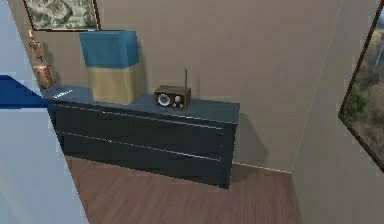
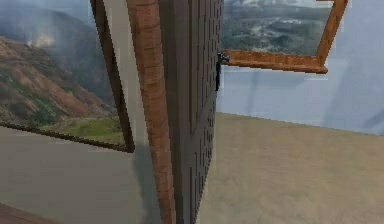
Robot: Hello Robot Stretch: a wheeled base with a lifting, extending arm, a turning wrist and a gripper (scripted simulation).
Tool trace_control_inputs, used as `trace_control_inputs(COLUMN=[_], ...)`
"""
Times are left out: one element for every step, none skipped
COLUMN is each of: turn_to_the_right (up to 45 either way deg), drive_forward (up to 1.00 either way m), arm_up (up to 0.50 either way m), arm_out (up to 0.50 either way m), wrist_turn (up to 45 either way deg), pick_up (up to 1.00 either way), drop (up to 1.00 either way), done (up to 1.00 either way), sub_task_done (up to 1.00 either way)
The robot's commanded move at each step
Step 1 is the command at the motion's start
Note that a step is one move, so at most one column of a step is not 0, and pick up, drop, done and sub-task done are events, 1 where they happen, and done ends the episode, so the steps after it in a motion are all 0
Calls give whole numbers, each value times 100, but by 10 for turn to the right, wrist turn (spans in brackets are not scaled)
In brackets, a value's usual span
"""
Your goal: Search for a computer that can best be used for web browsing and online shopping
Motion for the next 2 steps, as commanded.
trace_control_inputs(turn_to_the_right=[90, 0], drive_forward=[0, 35], arm_up=[0, 0], arm_out=[0, 0], wrist_turn=[0, 0], pick_up=[0, 0], drop=[0, 0], done=[0, 0], sub_task_done=[0, 0])
